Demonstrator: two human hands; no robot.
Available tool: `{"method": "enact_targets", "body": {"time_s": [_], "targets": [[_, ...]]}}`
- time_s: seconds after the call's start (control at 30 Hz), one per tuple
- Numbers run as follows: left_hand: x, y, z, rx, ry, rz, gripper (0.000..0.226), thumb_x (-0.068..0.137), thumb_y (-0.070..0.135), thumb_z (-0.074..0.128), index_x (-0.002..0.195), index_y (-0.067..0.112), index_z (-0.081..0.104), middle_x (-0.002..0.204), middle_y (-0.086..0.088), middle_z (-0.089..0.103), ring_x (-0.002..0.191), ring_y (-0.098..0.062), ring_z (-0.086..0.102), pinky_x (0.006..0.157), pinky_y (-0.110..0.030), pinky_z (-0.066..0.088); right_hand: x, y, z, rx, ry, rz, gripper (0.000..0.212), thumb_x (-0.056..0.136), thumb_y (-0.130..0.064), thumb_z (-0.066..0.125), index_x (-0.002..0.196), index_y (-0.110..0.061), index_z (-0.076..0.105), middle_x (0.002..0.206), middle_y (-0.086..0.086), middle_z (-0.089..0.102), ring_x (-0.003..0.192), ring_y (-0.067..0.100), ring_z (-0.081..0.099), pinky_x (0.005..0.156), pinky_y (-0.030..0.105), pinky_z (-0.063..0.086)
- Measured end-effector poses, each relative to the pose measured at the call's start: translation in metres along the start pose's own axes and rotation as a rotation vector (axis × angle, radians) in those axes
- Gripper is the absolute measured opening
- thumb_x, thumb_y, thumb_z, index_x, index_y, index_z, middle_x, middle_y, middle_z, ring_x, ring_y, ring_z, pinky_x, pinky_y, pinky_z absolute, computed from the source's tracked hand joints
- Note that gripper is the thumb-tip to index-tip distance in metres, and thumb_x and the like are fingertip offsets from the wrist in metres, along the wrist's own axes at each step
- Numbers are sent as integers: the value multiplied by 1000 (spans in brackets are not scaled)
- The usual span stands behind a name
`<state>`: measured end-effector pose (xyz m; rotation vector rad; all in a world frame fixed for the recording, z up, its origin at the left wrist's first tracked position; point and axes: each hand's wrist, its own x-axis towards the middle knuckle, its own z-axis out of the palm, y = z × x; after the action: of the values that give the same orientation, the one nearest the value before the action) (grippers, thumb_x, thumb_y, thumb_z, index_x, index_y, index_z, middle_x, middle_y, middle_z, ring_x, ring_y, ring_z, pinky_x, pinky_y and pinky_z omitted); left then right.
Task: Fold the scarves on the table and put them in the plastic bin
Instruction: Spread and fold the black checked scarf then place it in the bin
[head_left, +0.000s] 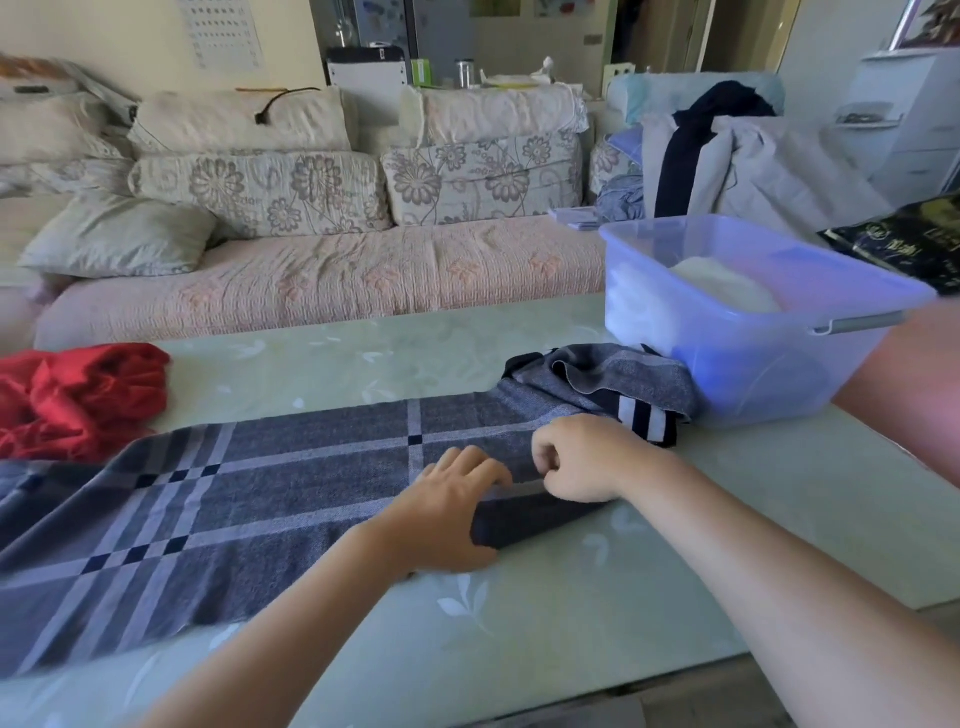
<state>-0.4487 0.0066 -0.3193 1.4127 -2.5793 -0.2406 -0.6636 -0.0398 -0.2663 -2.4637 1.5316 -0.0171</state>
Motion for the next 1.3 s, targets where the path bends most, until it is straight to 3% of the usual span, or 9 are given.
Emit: {"method": "enact_targets", "body": {"time_s": [0.13, 0.3, 0.47, 0.6, 0.8, 0.93, 1.03, 1.17, 1.3], "targets": [[-45, -17, -8, 69, -139, -125, 57, 67, 15, 57, 115, 31, 32, 111, 11, 33, 101, -13, 35, 88, -29, 41, -5, -35, 13, 186, -166, -122, 11, 71, -32, 71, 80, -30, 64, 76, -15, 62, 72, 2, 58, 63, 23, 45], [-65, -14, -16, 63, -157, -236, 54, 72, -6, 48, 113, 27, 37, 105, 6, 48, 91, -18, 48, 67, -33, 45, -8, -50, 31, -19, -166, -166, 20, 75, -35, 69, 95, -35, 69, 93, -14, 62, 89, 10, 59, 77, 33, 53], [-79, -15, -24, -63, -82, -289, 37, 86, 4, 40, 99, 34, 56, 83, 11, 61, 73, -17, 58, 57, -32, 45, -12, -60, 22, -43, -148, -130, 20, 82, -19, 55, 88, -26, 73, 89, -12, 69, 88, 14, 63, 79, 34, 55], [-96, -16, -37, -321, -268, -322, 36, 88, 8, 41, 93, 31, 68, 86, 19, 69, 79, -1, 63, 71, -18, 49, -14, -77, 19, -233, -401, -57, 17, 75, -13, 58, 73, -19, 74, 79, -2, 74, 69, 16, 63, 66, 28, 54], [-131, -61, -71, -299, -71, -479, 30, 93, 12, 46, 90, 32, 67, 91, 18, 67, 77, -3, 61, 64, -19, 47, 9, -132, 25, -68, -107, -149, 25, 85, -16, 46, 82, -30, 66, 96, -11, 69, 92, 18, 61, 81, 37, 54], [-180, -120, -88, -186, 127, -672, 25, 94, 17, 47, 104, 32, 64, 98, 11, 66, 83, -11, 62, 76, -28, 52, 37, -200, 50, 47, -75, -254, 30, 90, -17, 42, 95, -34, 66, 110, -13, 66, 102, 16, 60, 82, 35, 51], [-228, -166, -100, -89, 222, -819, 26, 94, 16, 49, 113, 26, 62, 101, 6, 65, 83, -15, 59, 73, -26, 48, 68, -260, 63, 109, -53, -336, 31, 94, -19, 40, 100, -35, 66, 114, -12, 64, 101, 14, 58, 80, 35, 51], [-287, -213, -106, -38, 310, -998, 18, 87, 9, 51, 97, 19, 63, 104, -5, 62, 83, -22, 54, 72, -30, 43, 120, -348, 77, 156, 6, -459, 31, 96, -18, 40, 106, -32, 67, 119, -7, 65, 106, 19, 60, 87, 40, 52], [-327, -244, -103, -27, 355, -1118, 25, 84, 8, 55, 107, 15, 59, 111, -9, 54, 97, -30, 54, 86, -40, 47, 165, -424, 91, 142, 128, -550, 34, 92, -12, 45, 109, -33, 66, 124, -7, 61, 108, 22, 59, 87, 35, 48]]}}
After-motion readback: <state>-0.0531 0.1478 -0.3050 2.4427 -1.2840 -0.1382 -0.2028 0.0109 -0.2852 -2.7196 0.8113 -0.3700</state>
